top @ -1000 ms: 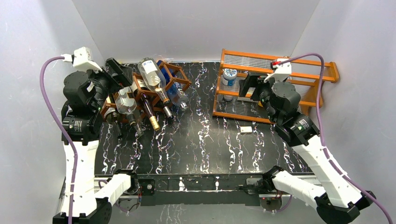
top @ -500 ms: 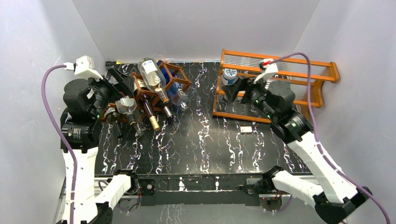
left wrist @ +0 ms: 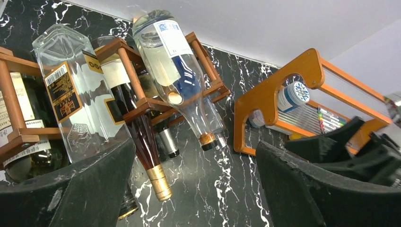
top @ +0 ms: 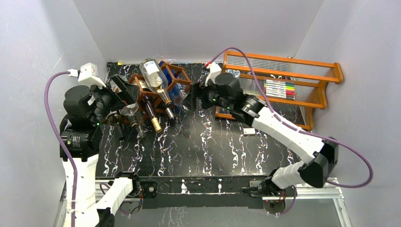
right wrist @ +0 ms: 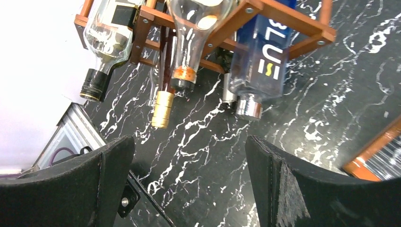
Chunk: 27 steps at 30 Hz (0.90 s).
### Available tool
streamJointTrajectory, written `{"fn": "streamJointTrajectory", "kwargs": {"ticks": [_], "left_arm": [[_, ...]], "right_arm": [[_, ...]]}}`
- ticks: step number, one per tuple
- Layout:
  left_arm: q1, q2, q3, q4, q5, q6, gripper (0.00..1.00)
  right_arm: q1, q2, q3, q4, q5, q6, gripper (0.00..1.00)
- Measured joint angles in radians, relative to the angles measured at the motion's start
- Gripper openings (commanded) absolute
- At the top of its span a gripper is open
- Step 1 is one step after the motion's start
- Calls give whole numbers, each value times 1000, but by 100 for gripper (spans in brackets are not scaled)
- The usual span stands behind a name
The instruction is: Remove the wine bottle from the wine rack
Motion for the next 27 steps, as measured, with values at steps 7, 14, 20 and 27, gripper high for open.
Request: {"fn": "streamJointTrajectory", "kwargs": {"ticks": [7,14,20,27], "left_arm": [[0,-21,-26,-22,27,-1,98],[0,-13,-79,-32,96,-23,98],[0,-15,-127,-40,147,-46,98],[0,-28,-143,-45,173,-63,98]], "right_arm": [[73,194,132,7,40,53,98],[77,332,219,27,63,81,96],[78,475,332,37,72,98,84],[79,606,423,33,71,123,69]]}}
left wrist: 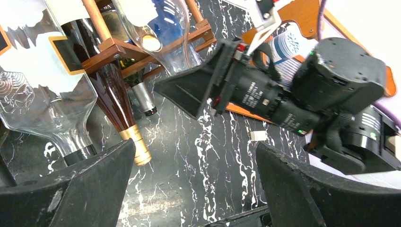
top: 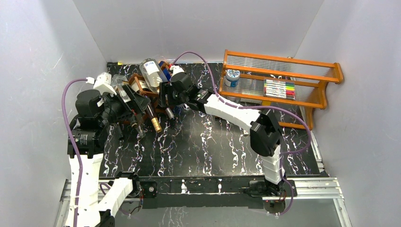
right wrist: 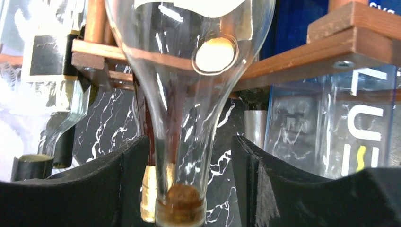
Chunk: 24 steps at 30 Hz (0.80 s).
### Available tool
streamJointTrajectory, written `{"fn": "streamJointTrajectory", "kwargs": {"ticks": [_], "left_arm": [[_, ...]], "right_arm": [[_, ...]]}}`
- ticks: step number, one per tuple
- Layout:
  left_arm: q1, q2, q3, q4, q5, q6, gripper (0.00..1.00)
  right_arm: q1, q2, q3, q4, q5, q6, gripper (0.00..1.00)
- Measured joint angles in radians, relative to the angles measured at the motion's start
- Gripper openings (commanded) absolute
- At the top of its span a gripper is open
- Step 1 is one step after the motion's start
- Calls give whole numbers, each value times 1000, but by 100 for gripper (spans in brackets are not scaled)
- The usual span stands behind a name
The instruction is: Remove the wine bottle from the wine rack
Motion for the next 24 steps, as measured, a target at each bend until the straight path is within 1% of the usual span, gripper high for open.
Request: {"fn": "streamJointTrajectory", "kwargs": {"ticks": [3,10,12,14,16,19,24], "left_arm": [[0,-3,-1,0,7,-4,98],[0,-3,-6,0,15,-9,98],[0,-3,-11,0,17,-11,98],[0,-3,-17,0,18,-12,98],[0,-2,-20,0,18,-14,98],[0,-3,-20,0,19,-15,98],[0,-4,-21,0,22,-15,98]], "right_arm": [[0,42,32,-1,-1,8,64],[0,79,67,1,0,35,62],[0,81,67,2,0,40,51],[0,84,70,1,-1,46,46],[0,87,76,0,-1,52,37],[0,89,76,4,0,59,29],[0,80,47,44,-1,76,8]]}}
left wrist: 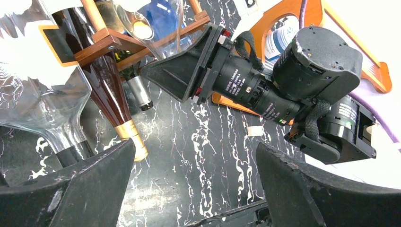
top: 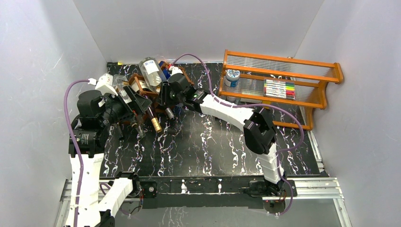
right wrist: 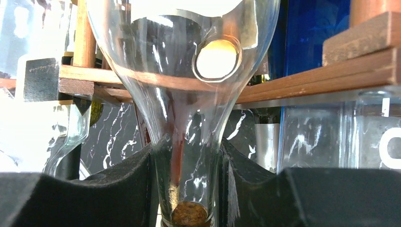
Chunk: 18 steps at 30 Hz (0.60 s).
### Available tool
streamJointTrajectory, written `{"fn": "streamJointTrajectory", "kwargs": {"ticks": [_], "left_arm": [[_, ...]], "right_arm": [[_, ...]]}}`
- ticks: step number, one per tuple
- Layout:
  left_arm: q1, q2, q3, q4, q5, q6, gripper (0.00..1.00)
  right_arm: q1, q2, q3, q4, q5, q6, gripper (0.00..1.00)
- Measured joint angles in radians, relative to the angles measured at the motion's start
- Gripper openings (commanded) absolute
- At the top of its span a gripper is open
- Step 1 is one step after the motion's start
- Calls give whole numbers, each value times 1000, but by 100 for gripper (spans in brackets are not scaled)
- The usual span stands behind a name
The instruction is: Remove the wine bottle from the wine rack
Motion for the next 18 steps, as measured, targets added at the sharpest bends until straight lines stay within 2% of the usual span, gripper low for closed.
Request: {"fn": "streamJointTrajectory", "kwargs": {"ticks": [1,2,10,18], "left_arm": [[0,0,0,0,1,0,98],[0,0,0,0,1,0,98],[0,0,-7,2,12,-2,98],[0,9,-17,12,35,-11,98]], "right_arm": [[0,-7,-17,17,-2,6,2],[-1,-18,-40,38,-5,11,0],[-17,-172,-270,216,-100,139,0],[-47,-228,-353,286,-207,246,0]]}}
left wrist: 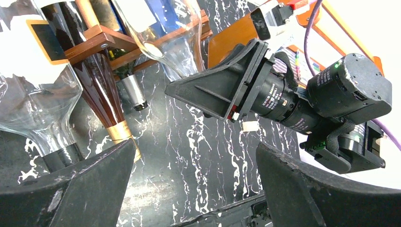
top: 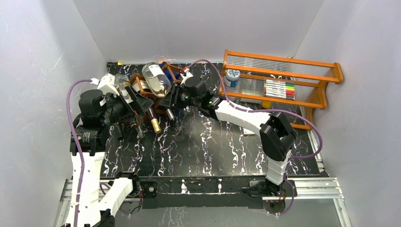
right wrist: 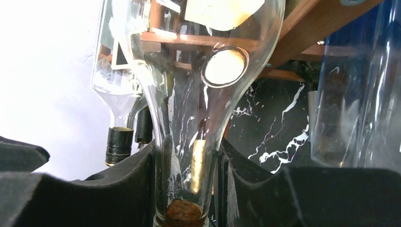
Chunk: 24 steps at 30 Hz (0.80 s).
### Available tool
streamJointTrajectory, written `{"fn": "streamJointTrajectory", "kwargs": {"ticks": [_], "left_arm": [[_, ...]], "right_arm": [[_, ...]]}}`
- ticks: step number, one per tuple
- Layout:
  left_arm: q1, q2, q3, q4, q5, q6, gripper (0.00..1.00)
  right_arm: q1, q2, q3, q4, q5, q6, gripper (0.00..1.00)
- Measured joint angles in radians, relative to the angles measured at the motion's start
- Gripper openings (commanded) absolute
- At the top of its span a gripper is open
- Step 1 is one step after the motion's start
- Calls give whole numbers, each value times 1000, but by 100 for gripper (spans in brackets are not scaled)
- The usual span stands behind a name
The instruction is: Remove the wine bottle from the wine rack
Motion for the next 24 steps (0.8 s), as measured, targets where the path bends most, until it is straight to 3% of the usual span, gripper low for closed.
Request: {"fn": "streamJointTrajectory", "kwargs": {"ticks": [24], "left_arm": [[0,65,79,29,63,-23,98]], "right_arm": [[-78,-152,-142,81,-122,232,0]]}}
